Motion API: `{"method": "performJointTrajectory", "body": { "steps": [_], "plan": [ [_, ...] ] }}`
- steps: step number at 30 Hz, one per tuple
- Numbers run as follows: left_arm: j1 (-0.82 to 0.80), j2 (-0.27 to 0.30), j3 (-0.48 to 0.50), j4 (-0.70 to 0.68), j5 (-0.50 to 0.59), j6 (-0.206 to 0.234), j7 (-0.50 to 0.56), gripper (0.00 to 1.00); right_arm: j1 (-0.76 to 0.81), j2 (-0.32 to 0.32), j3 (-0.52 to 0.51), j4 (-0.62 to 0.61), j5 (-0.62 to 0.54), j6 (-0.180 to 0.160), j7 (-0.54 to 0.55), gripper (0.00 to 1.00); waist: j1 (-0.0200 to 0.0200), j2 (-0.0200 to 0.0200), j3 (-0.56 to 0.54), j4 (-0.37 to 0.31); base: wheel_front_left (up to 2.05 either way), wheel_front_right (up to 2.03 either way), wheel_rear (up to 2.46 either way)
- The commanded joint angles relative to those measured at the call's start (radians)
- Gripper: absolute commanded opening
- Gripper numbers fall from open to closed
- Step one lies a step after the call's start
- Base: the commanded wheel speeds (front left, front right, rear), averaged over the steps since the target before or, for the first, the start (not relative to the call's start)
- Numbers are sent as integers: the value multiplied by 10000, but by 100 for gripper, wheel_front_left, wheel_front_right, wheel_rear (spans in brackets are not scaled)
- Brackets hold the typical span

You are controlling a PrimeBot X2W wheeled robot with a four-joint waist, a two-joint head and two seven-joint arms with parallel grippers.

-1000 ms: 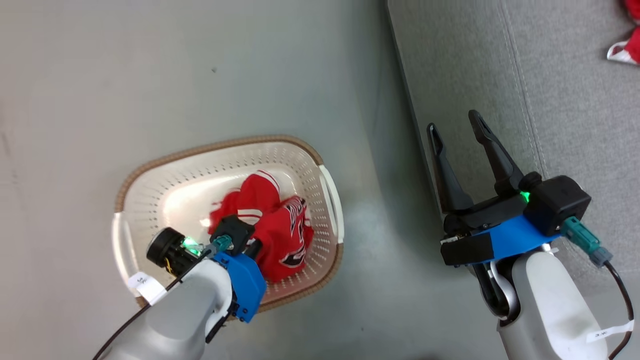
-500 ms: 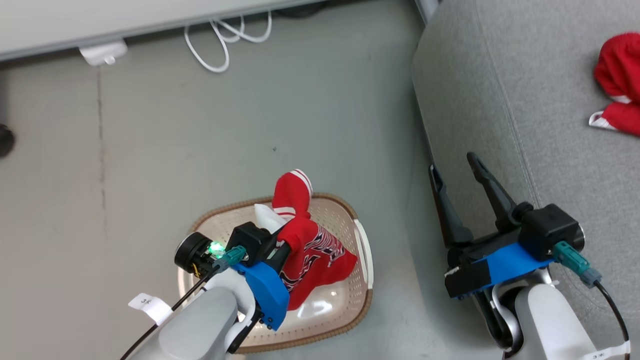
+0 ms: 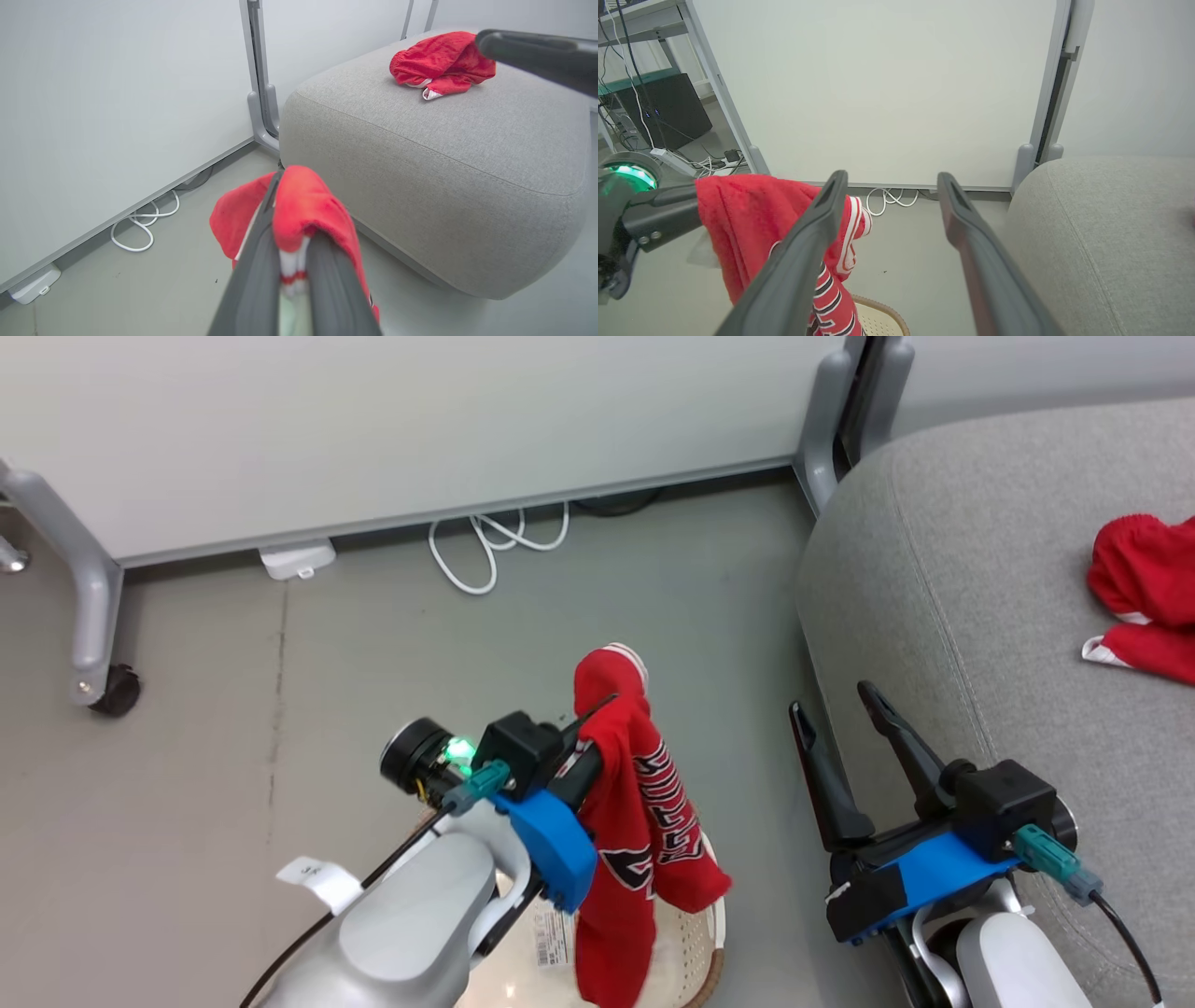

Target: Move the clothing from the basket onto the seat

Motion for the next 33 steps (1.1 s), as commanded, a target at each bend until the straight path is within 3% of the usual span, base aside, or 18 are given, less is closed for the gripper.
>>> {"method": "performJointTrajectory", "body": {
  "steps": [1, 14, 33],
  "plan": [
    [-276, -15, 15, -21, -70, -1, -46, 0, 130, -9, 23, -32, 2, 3, 37, 100, 2, -1, -180, 106, 0, 0, 0],
    [-1702, -506, -657, 101, -1294, -1, 820, 0, 456, -9, 355, -103, 88, 1, 367, 100, 2, -1, -837, 479, 0, 0, 0],
    [-2796, -730, -1694, -71, -1965, -1, 1222, 0, 637, -9, 785, -6, 257, 3, 607, 100, 2, -1, -1162, 600, 0, 0, 0]
  ]
}}
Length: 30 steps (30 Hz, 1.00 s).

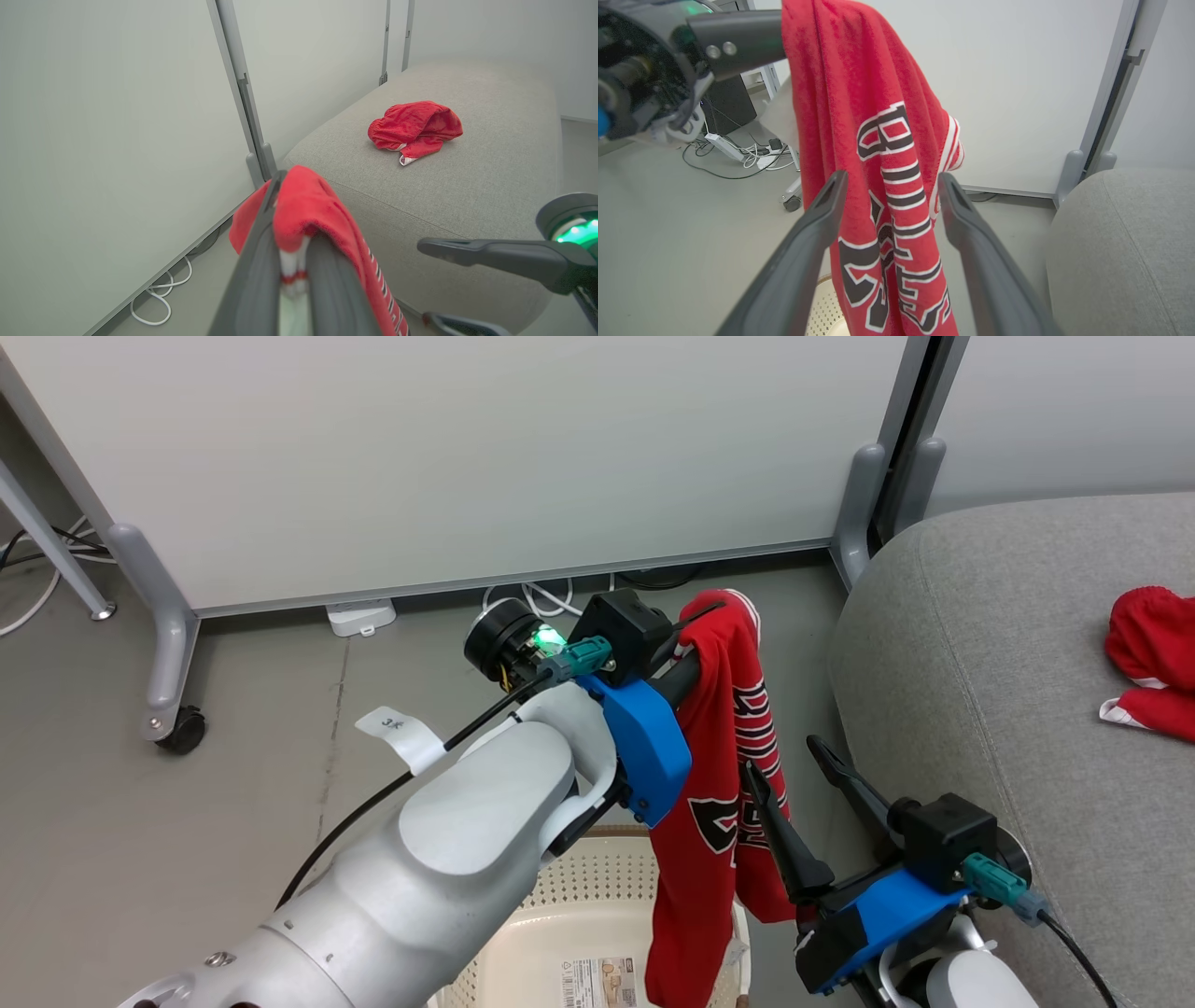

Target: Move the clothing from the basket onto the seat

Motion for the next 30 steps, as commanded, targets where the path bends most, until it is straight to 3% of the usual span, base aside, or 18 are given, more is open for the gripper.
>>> {"method": "performJointTrajectory", "body": {
  "steps": [1, 13, 30],
  "plan": [
    [-183, -24, -66, -2, -78, -1, -67, 0, 103, -9, 34, 36, 57, 5, 17, 100, 0, -1, -17, -14, 0, 0, 0],
    [-301, -108, -416, 124, -461, -1, -251, 0, -501, -10, 727, 900, -71, 5, 496, 100, 0, -1, -69, -34, 0, 0, 0],
    [-556, -209, -812, 137, -894, -1, -353, 0, -2807, -7, 2010, 4351, 781, 5, -282, 100, 0, -1, -230, 139, 0, 0, 0]
  ]
}}
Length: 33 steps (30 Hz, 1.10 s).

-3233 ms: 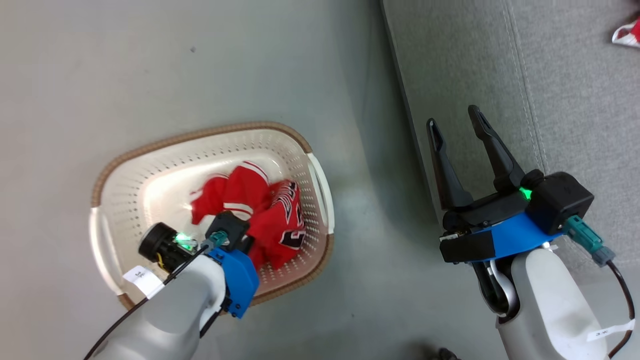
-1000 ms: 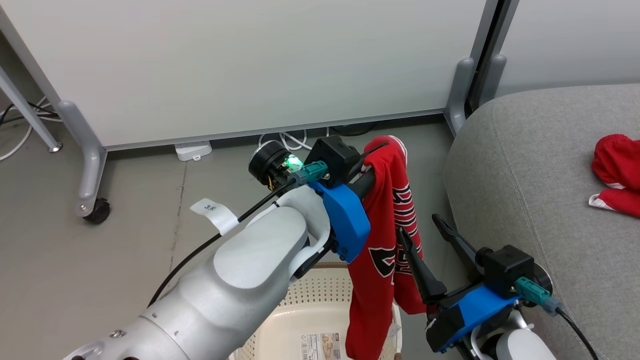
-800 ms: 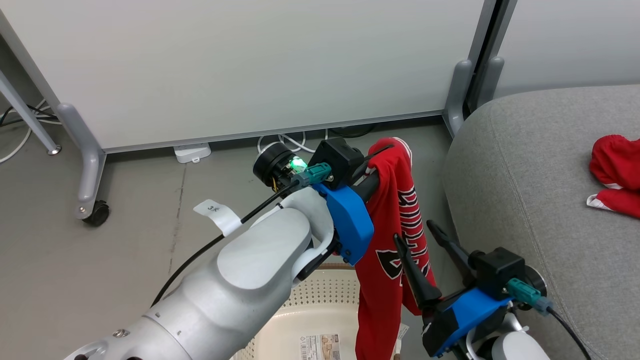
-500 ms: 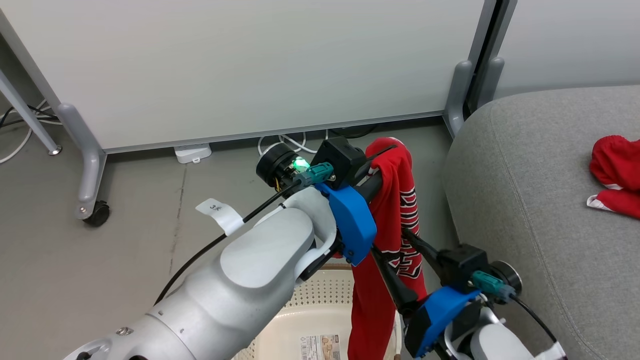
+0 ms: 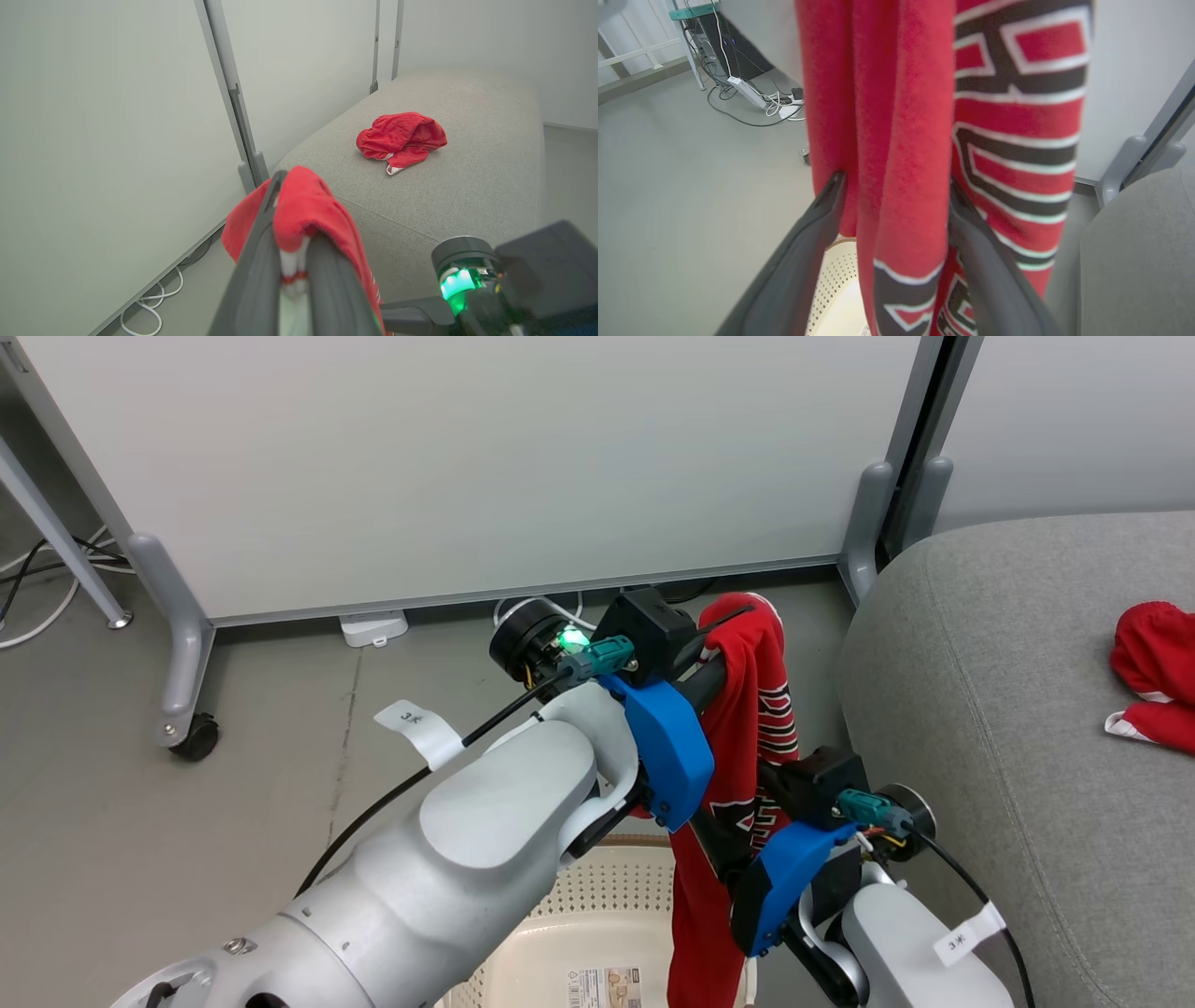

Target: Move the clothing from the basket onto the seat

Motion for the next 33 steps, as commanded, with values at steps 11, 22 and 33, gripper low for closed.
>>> {"method": "performJointTrajectory", "body": {
  "steps": [11, 22, 33],
  "plan": [
    [-235, -27, -198, 18, -224, -1, -88, 0, -1138, -8, 843, 1286, 616, 5, -344, 0, 0, 0, -55, 24, 0, 0, 0],
    [-282, -37, -287, 151, -350, 72, -180, 0, -1458, -8, 1163, 1829, 1066, 3, -708, 0, 0, 0, -81, -51, 0, 0, 0],
    [-144, -36, -373, 293, -485, 138, -230, 100, -1527, -8, 1331, 2027, 1312, 5, -946, 0, 0, 0, -110, -109, 0, 0, 0]
  ]
}}
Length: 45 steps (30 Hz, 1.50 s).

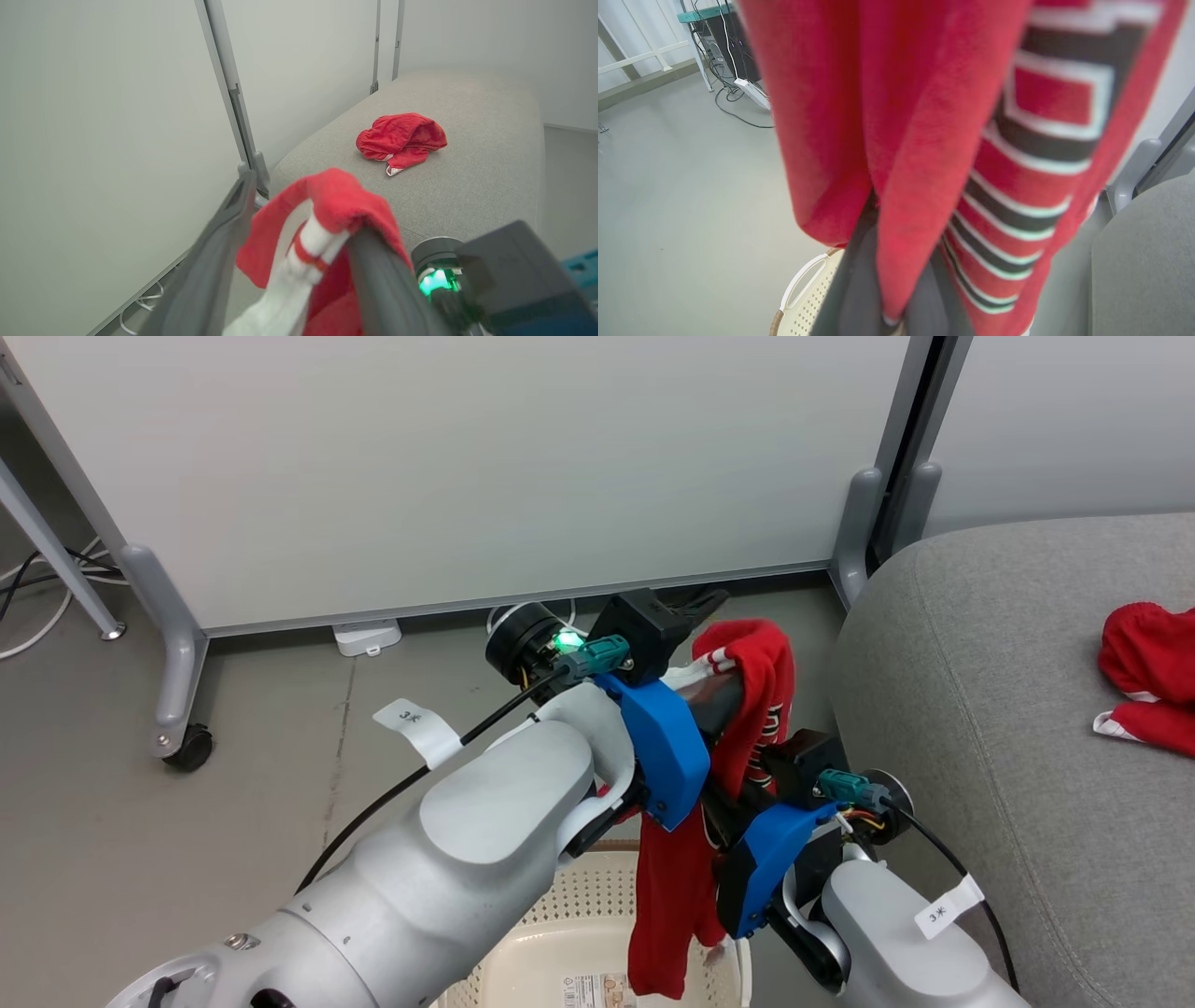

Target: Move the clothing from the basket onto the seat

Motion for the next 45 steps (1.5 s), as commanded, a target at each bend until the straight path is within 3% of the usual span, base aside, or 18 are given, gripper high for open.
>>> {"method": "performJointTrajectory", "body": {
  "steps": [1, 11, 20, 24, 32, 45],
  "plan": [
    [18, -7, 0, 38, -62, 80, -75, 100, -179, -12, 17, 23, 80, 5, -62, 0, 0, 0, 0, -6, 0, 0, 0],
    [537, 265, 186, 34, -126, 319, -527, 100, -247, -12, -278, -73, 31, 5, -355, 0, 0, 0, -15, -42, 0, 0, 0],
    [1444, 991, 791, -807, 286, 745, -862, 100, -112, -12, -856, -408, -324, 5, -529, 0, 0, 0, 9, -26, 0, 0, 0],
    [2281, 1503, 1741, -2018, 1010, 1052, -864, 100, 50, -14, -1098, -744, -479, 5, -525, 0, 0, 0, 72, -53, 0, 0, 0],
    [4614, 2233, 3823, -3791, 2675, 1235, -860, 100, 368, -12, -1655, -1639, -777, 5, -298, 0, 0, 0, 182, -216, 0, 0, 0],
    [7095, 2205, 6429, -4141, 4166, 1016, -862, 100, 1242, -12, -2244, -3080, -1173, 5, 470, 0, 0, 0, 225, -534, 0, 0, 0]
  ]
}}
